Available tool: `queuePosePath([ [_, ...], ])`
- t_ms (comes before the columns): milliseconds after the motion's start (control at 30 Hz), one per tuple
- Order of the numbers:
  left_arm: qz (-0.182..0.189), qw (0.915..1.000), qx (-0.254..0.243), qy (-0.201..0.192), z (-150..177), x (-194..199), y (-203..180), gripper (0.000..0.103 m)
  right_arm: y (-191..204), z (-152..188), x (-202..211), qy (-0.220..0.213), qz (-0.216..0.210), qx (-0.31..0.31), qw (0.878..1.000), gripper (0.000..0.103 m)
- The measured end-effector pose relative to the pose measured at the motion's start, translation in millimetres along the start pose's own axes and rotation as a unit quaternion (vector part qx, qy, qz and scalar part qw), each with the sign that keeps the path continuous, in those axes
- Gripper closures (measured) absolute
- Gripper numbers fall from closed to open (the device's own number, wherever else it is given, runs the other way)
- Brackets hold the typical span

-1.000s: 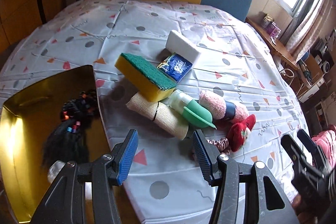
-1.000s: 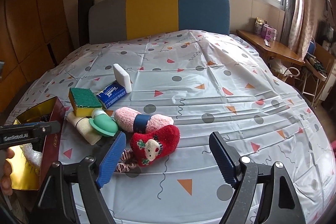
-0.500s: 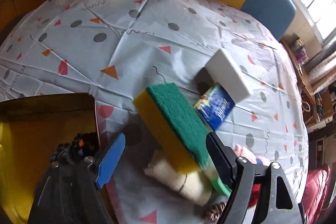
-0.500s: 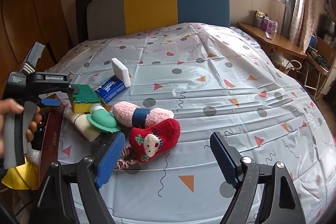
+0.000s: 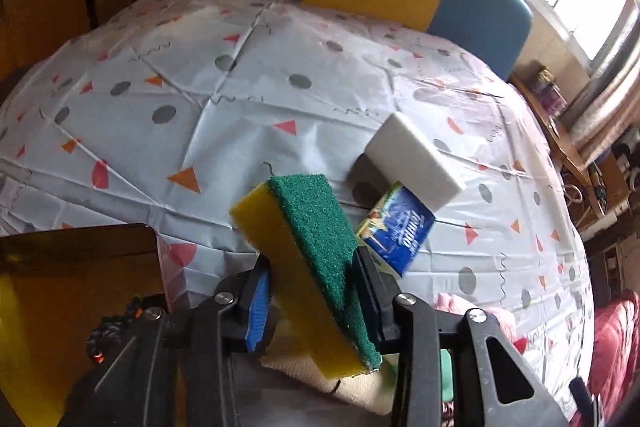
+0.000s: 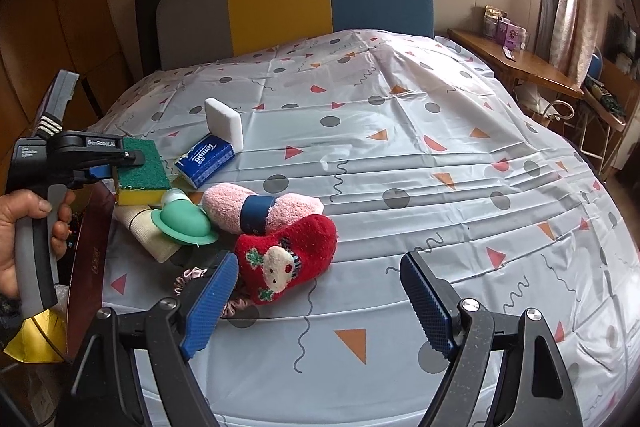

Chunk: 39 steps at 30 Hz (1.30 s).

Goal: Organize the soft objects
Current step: 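Lift the sponge and carry it over the gold tray with the left tool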

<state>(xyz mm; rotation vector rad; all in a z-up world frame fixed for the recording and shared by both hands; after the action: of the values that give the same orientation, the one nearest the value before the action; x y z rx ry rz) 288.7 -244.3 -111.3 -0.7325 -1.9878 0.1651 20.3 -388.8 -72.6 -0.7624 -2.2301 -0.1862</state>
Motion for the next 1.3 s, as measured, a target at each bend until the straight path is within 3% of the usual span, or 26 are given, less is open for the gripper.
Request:
queuePosePath([
  [267,-0.009,0.993,-0.108,-0.045,25,64,-30,0.071,9,5,0,0.003,-0.006,0.011,1.0,0.019],
  [500,-0.033,0.9861,-0.143,-0.078,56,121,-38,0.071,20,9,2,0.001,-0.01,0.027,1.0,0.019],
  [800,-0.056,0.9861,-0.124,-0.095,97,167,-12,0.071,37,13,8,-0.007,-0.03,0.043,0.999,0.019],
  [1000,-0.064,0.9897,-0.083,-0.097,123,190,32,0.071,48,15,-1,0.025,-0.076,0.018,0.997,0.02],
  [1100,-0.073,0.9899,-0.068,-0.101,131,202,55,0.071,58,1,-8,0.034,-0.099,0.015,0.994,0.021],
  [1300,-0.083,0.9894,-0.035,-0.114,142,220,91,0.071,90,-55,-48,0.037,-0.097,0.057,0.993,0.023],
])
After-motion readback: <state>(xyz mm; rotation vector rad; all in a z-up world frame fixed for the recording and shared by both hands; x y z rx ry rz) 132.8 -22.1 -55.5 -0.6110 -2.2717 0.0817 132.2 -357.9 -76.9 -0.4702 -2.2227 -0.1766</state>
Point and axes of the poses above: each gripper's, at about its wrist camera, not at the fingertips, and x roughly against the way its jaws point, y to its left, z to its underside, the point moved 9 cm from there along -x, roughly the way its jaws point, and after that the axes turned 12 degrees about z, right-handed, at the moved point
